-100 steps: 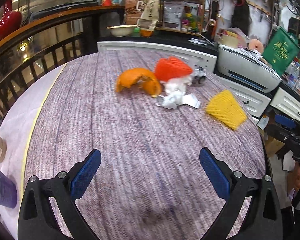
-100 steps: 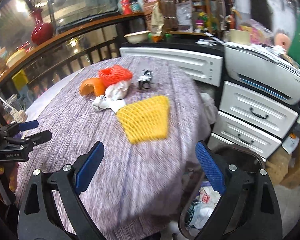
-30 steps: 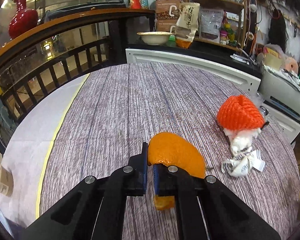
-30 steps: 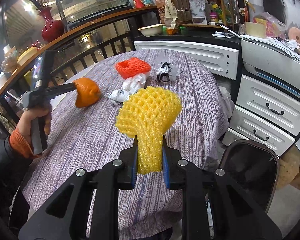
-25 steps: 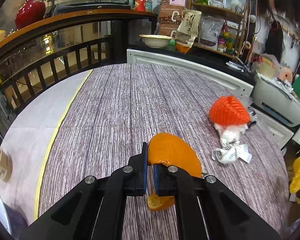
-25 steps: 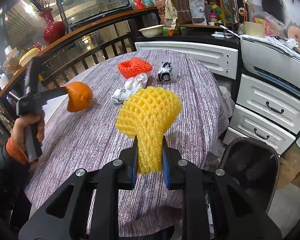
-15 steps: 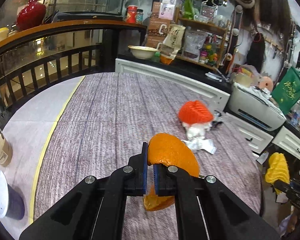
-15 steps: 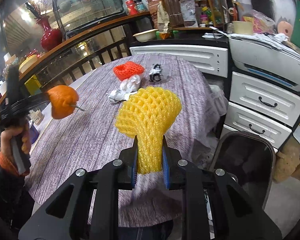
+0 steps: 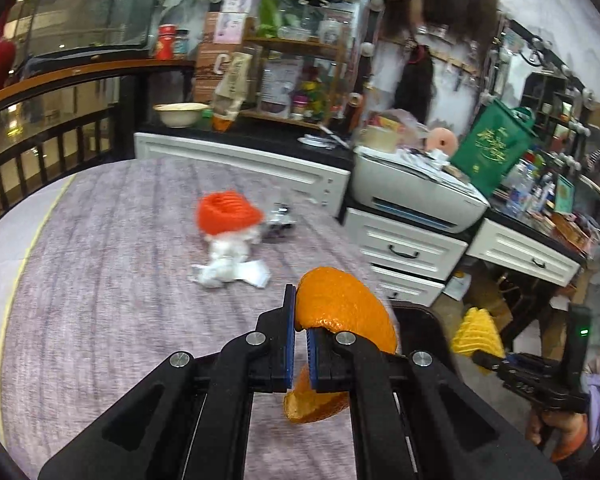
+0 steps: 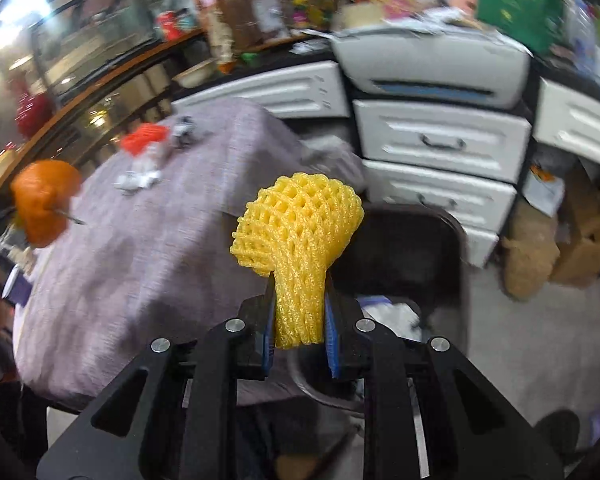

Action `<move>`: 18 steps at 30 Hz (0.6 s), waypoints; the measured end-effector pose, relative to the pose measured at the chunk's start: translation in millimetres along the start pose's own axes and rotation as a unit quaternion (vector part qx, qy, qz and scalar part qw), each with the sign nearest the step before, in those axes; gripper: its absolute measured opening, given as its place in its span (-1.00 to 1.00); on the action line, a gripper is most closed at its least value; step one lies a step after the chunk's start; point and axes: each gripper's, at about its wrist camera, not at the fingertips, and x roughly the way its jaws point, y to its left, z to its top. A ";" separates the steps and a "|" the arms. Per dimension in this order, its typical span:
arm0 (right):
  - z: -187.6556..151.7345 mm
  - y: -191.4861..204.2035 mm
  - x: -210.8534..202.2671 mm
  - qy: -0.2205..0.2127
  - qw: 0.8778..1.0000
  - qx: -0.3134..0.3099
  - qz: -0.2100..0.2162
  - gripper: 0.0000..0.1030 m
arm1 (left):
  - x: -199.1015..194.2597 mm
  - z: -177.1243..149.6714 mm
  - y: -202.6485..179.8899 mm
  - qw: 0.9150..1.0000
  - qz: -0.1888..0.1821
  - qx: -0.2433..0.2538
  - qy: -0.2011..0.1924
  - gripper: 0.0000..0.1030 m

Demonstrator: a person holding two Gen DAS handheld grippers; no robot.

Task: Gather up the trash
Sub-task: 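Carry the foam net and orange peel over the bin with both tools, then open the right tool to drop the yellow foam net into the bin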

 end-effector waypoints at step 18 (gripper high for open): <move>-60.9 -95.7 72.0 0.077 0.986 0.124 -0.076 0.24 | 79.2 -34.5 -122.8 0.991 -0.074 0.076 0.079 -0.89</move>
